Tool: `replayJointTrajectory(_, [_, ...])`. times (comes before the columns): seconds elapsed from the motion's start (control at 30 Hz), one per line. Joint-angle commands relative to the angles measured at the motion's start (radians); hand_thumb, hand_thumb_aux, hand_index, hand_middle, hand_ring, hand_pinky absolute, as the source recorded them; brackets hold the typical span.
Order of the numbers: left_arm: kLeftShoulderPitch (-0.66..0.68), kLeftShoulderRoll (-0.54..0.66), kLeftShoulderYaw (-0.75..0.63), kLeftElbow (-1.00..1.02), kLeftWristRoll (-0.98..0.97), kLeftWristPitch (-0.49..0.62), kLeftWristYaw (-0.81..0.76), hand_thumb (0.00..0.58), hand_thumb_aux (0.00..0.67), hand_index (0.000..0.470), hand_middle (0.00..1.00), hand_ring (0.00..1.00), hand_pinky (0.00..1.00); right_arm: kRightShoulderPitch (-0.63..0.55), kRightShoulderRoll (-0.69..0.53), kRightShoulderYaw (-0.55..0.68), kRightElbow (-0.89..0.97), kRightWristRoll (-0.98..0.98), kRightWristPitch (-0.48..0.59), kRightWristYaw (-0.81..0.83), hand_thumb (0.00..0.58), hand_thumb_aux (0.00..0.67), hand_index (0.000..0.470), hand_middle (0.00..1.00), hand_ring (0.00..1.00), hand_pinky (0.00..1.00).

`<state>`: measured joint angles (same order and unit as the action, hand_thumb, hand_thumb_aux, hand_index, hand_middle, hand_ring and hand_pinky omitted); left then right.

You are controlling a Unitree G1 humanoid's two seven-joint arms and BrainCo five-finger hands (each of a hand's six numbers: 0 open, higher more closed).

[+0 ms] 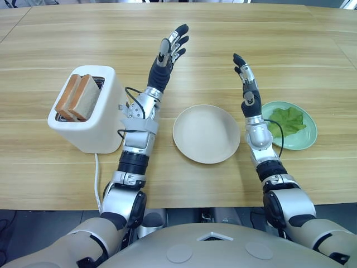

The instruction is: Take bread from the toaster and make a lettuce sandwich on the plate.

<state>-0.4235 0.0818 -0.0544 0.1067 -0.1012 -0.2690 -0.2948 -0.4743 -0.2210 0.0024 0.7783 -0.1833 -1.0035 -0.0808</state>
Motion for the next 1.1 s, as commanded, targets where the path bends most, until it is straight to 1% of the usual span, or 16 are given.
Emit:
replayJointTrajectory(0.03, [0.096, 0.080, 0.010, -0.173, -0.113, -0.075, -0.147, 0.000, 0.000, 0.000, 0.00, 0.00, 0.00, 0.021, -0.022, -0.017, -0.043, 0.018, 0.017, 0.013, 0.000, 0.000, 0.000, 0.00, 0.00, 0.00])
replayJointTrajectory(0.13, [0.209, 0.176, 0.088, -0.350, -0.318, -0.086, -0.258, 0.000, 0.000, 0.000, 0.00, 0.00, 0.00, 0.030, -0.030, -0.023, -0.060, 0.022, 0.027, 0.016, 0.000, 0.000, 0.000, 0.00, 0.00, 0.00])
replayJointTrajectory(0.2, [0.259, 0.232, 0.186, -0.433, -0.459, -0.068, -0.287, 0.000, 0.000, 0.000, 0.00, 0.00, 0.00, 0.035, -0.029, -0.023, -0.072, 0.019, 0.033, 0.013, 0.000, 0.000, 0.000, 0.00, 0.00, 0.00])
replayJointTrajectory(0.27, [0.286, 0.290, 0.299, -0.453, -0.540, -0.056, -0.281, 0.000, 0.000, 0.000, 0.00, 0.00, 0.00, 0.038, -0.025, -0.022, -0.079, 0.015, 0.038, 0.009, 0.000, 0.000, 0.000, 0.00, 0.00, 0.00])
replayJointTrajectory(0.3, [0.295, 0.322, 0.355, -0.437, -0.529, -0.065, -0.271, 0.000, 0.000, 0.000, 0.00, 0.00, 0.00, 0.040, -0.024, -0.022, -0.084, 0.011, 0.039, 0.006, 0.000, 0.000, 0.000, 0.00, 0.00, 0.00])
replayJointTrajectory(0.37, [0.313, 0.377, 0.445, -0.382, -0.450, -0.110, -0.261, 0.000, 0.000, 0.000, 0.00, 0.00, 0.00, 0.046, -0.022, -0.023, -0.093, 0.009, 0.042, 0.005, 0.000, 0.000, 0.000, 0.00, 0.00, 0.00])
replayJointTrajectory(0.47, [0.338, 0.454, 0.550, -0.257, -0.236, -0.218, -0.224, 0.000, 0.000, 0.000, 0.00, 0.00, 0.00, 0.055, -0.025, -0.026, -0.103, 0.010, 0.047, 0.006, 0.000, 0.000, 0.000, 0.00, 0.00, 0.00])
replayJointTrajectory(0.53, [0.359, 0.505, 0.595, -0.169, -0.108, -0.284, -0.190, 0.000, 0.000, 0.000, 0.00, 0.00, 0.00, 0.063, -0.030, -0.029, -0.110, 0.012, 0.051, 0.007, 0.000, 0.000, 0.000, 0.00, 0.00, 0.00])
replayJointTrajectory(0.63, [0.378, 0.555, 0.621, -0.063, 0.005, -0.355, -0.152, 0.000, 0.000, 0.000, 0.00, 0.00, 0.00, 0.082, -0.044, -0.038, -0.129, 0.016, 0.057, 0.008, 0.000, 0.000, 0.000, 0.00, 0.00, 0.00])
replayJointTrajectory(0.77, [0.412, 0.636, 0.595, 0.133, 0.315, -0.469, 0.000, 0.000, 0.000, 0.000, 0.00, 0.00, 0.00, 0.117, -0.061, -0.051, -0.173, 0.013, 0.069, 0.002, 0.000, 0.000, 0.000, 0.00, 0.00, 0.00])
replayJointTrajectory(0.87, [0.437, 0.697, 0.556, 0.224, 0.509, -0.499, 0.140, 0.000, 0.000, 0.000, 0.00, 0.00, 0.00, 0.136, -0.071, -0.061, -0.193, 0.016, 0.080, 0.001, 0.000, 0.000, 0.000, 0.00, 0.00, 0.00])
replayJointTrajectory(0.97, [0.434, 0.738, 0.511, 0.290, 0.636, -0.503, 0.262, 0.000, 0.000, 0.000, 0.00, 0.00, 0.00, 0.141, -0.079, -0.068, -0.191, 0.018, 0.085, 0.001, 0.000, 0.000, 0.000, 0.00, 0.00, 0.00])
replayJointTrajectory(1.1, [0.429, 0.780, 0.430, 0.352, 0.733, -0.487, 0.381, 0.000, 0.000, 0.000, 0.00, 0.00, 0.00, 0.145, -0.084, -0.070, -0.193, 0.021, 0.089, 0.001, 0.000, 0.000, 0.000, 0.00, 0.00, 0.00])
